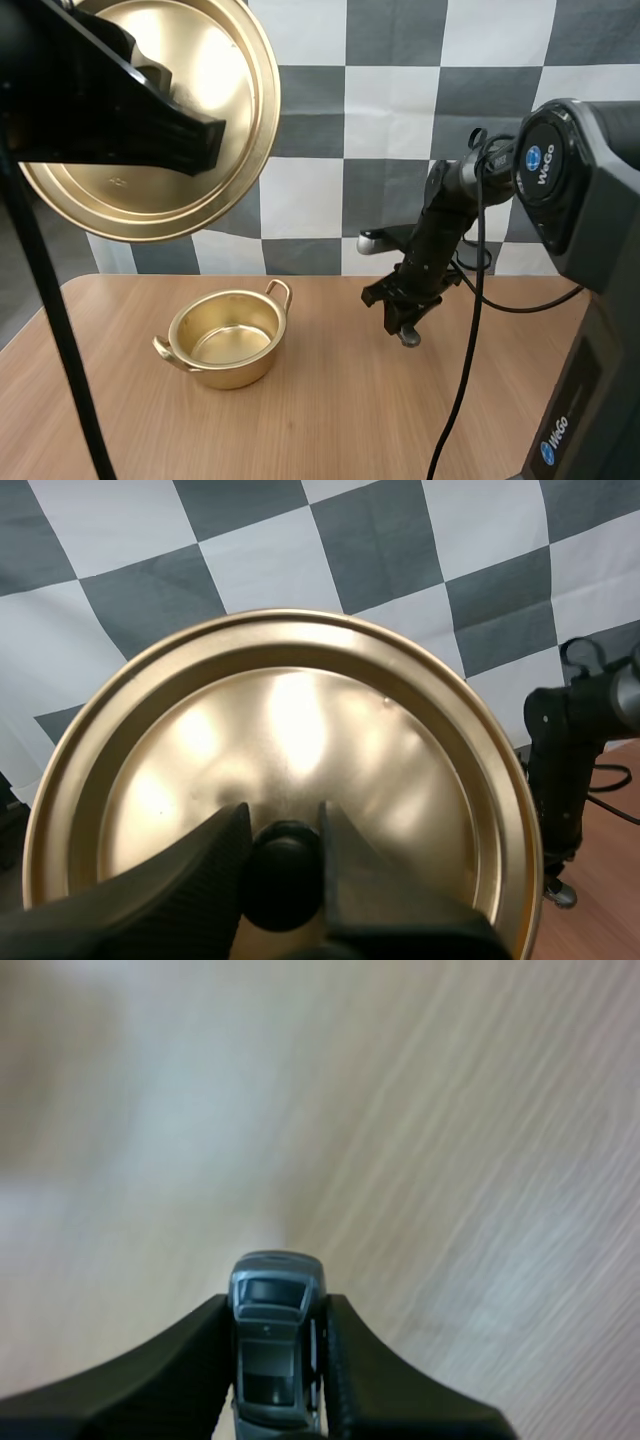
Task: Open the pot, put the car inside, and close it
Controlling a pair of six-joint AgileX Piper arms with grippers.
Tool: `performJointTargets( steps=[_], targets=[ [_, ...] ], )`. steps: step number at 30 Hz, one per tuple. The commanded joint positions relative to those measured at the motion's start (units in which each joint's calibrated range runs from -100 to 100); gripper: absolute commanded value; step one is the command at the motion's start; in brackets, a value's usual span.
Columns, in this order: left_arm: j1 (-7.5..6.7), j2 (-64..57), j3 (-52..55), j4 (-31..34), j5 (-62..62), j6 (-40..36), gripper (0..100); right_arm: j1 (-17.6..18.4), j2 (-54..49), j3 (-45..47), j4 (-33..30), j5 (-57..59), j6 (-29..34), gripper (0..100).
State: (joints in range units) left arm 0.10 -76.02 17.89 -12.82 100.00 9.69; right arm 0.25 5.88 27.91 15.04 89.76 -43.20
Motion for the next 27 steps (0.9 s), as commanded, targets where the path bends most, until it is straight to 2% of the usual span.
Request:
performJointTargets(
  steps=[1, 8, 12, 15, 20, 27],
  targets=[
    [-0.03, -0.25, 0.01, 0.00, 0.00, -0.02, 0, -0.03, -5.57, -4.94, 4.19, 9.13, -2.07, 0],
    [-0.03, -4.46, 0.01, 2.64, 0.00, -0.26, 0, -0.03, -15.51, -12.19, 10.09, 10.24, -6.23, 0],
    [-0.03, -8.54, 0.01, 6.99, 0.00, -0.26, 0, -0.03, -18.79, -12.56, 11.33, 10.24, -7.26, 0],
    [-0.03, -12.20, 0.01, 7.64, 0.00, -0.26, 0, 0.50, -18.92, -12.56, 12.61, 10.24, -7.99, 0],
    [-0.03, -15.55, 0.01, 8.53, 0.00, -0.51, 0, 4.70, -15.42, -12.56, 12.83, 10.24, -8.08, 0],
    [-0.03, -15.99, 0.01, 15.29, 0.00, -2.22, 0, 12.72, -8.09, -13.45, 12.83, 10.24, -8.08, 0]
  ],
)
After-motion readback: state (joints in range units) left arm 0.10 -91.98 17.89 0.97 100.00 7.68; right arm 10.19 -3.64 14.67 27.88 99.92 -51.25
